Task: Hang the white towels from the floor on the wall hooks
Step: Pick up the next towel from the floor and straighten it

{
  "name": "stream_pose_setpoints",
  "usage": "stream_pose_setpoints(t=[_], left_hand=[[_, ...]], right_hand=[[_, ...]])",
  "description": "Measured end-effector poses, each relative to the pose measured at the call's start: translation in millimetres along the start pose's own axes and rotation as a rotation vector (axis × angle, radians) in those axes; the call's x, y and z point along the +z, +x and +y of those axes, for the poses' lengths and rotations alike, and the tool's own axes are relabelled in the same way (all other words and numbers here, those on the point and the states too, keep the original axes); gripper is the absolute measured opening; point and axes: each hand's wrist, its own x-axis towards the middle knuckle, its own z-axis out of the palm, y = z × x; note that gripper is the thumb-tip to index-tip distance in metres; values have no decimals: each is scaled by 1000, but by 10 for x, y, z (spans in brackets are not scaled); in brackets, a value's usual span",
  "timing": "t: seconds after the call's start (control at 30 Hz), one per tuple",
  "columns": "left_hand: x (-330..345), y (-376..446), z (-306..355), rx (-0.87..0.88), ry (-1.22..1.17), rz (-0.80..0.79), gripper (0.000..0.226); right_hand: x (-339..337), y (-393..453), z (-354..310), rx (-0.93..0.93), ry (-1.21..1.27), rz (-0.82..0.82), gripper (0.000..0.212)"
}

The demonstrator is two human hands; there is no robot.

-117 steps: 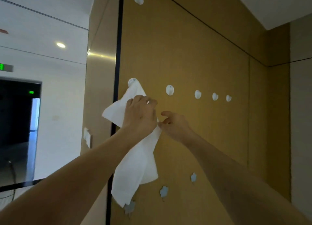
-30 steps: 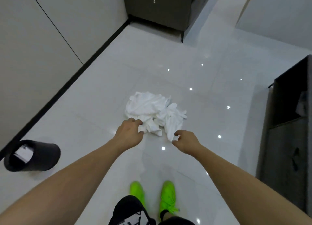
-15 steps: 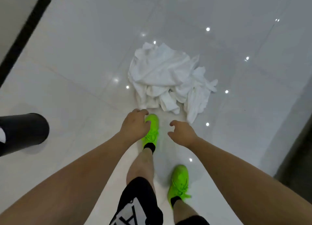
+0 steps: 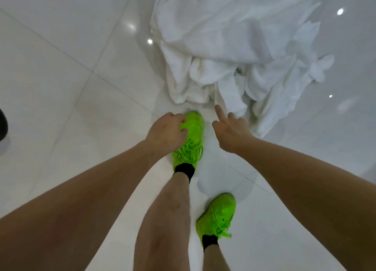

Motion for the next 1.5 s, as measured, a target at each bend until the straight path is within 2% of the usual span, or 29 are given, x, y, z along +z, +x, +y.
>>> stream_pose_setpoints(t=[0.13, 0.2, 0.3, 0.5, 0.67, 0.83, 0.93, 1.07, 1.13, 1.27, 1.37, 1.5], left_hand=[[107, 67, -112, 2, 6, -5, 38], [69, -2, -91, 11, 30, -16, 37], [-143, -191, 82, 13, 68, -37, 39], [-931, -855, 938, 135, 150, 21, 42], [-1523, -1731, 1988, 306, 234, 135, 46], [-1595, -2981, 2978, 479, 251, 261, 36], [-1452, -3710, 3479, 541, 283, 342, 30], [-1248, -4565, 4125, 681, 311, 502, 15], [-1131, -4970, 4462, 758, 322, 559, 13], [-893, -5768, 5161, 889, 279, 695, 15], [-641, -6347, 5723, 1002, 200, 749, 18], [-113, -7097, 6442, 1202, 123, 706, 19]], right_hand=[[1, 171, 111, 76, -126, -129, 32], [3, 65, 139, 38, -85, -93, 24], [-156, -232, 102, -25, 118, 57, 19], [-1202, -1115, 280, 136, 469, 314, 22], [-2004, -2417, 739, 253, 773, 540, 20], [-2325, -4105, 1107, 348, 1076, 802, 14], [-2274, -5128, 1239, 346, 1314, 907, 18], [-2018, -6389, 1372, 301, 1482, 1036, 15], [-1796, -7015, 1454, 308, 1508, 1122, 28], [-1181, -8237, 1650, 384, 1494, 1299, 69], [-698, -8981, 1787, 421, 1555, 1397, 75], [-122, -9694, 1849, 443, 1641, 1610, 84]])
